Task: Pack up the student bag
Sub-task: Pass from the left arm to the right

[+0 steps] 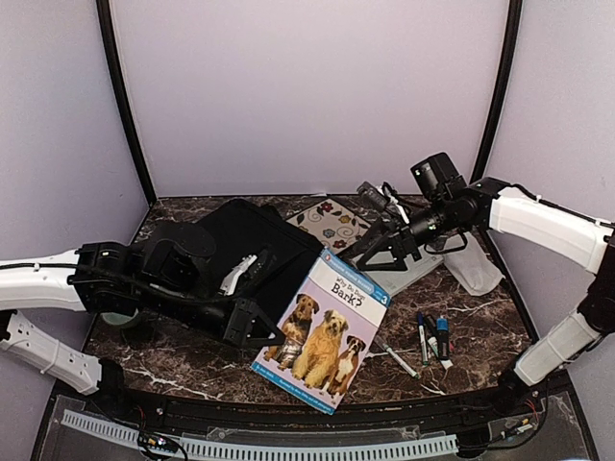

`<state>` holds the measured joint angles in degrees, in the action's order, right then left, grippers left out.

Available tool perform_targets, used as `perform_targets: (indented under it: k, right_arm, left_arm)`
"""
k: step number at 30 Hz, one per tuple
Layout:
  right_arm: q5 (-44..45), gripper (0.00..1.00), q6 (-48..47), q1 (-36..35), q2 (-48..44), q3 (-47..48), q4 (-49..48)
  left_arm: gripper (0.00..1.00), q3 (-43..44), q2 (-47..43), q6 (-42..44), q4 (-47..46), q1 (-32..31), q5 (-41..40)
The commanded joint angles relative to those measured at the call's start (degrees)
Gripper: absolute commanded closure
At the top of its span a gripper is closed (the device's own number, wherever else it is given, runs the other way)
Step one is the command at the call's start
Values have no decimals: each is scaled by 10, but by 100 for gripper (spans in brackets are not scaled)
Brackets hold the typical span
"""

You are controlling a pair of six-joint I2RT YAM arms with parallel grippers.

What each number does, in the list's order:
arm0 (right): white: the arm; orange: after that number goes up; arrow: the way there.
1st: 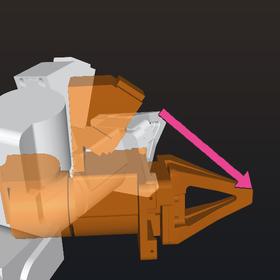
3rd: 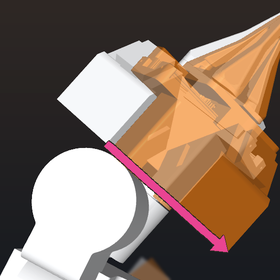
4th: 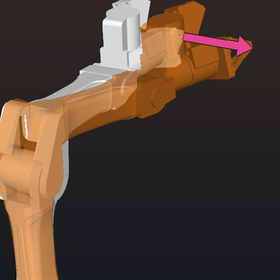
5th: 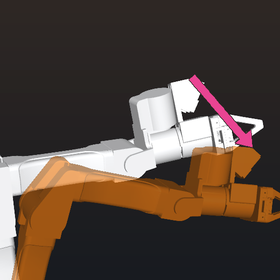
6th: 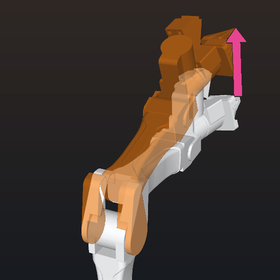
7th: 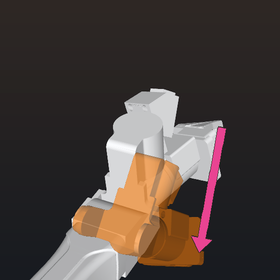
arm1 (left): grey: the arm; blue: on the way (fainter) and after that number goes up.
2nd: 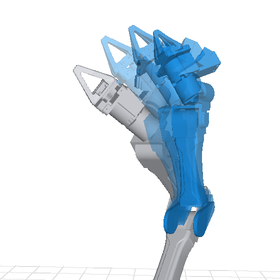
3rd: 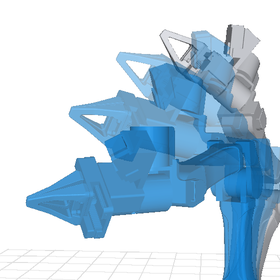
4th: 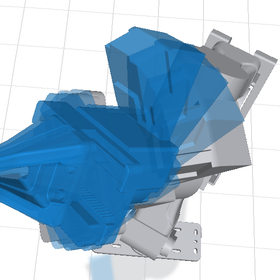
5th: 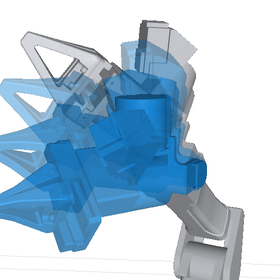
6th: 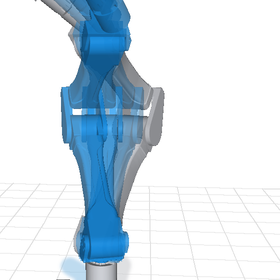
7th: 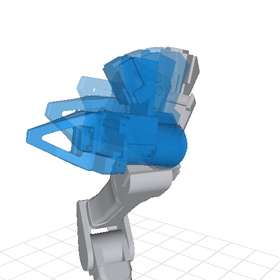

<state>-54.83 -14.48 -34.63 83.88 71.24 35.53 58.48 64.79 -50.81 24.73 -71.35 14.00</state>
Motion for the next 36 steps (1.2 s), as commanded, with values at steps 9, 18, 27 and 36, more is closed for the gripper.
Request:
perform_targets:
  k: [9,18,27,36]
  right_arm:
    - [-88,19,-30,-7,28,-1,-67]
    - [-124,52,-139,-30,51,5,20]
    - [-119,100,-217,-32,45,19,129]
    - [-84,100,-198,-43,91,82,131]
  left_arm:
    - [100,49,51,221,-38,41,21]
    - [100,78,68,250,-17,59,14]
    - [94,81,99,291,-6,92,19]
    - [52,182,242,394,0,93,88]
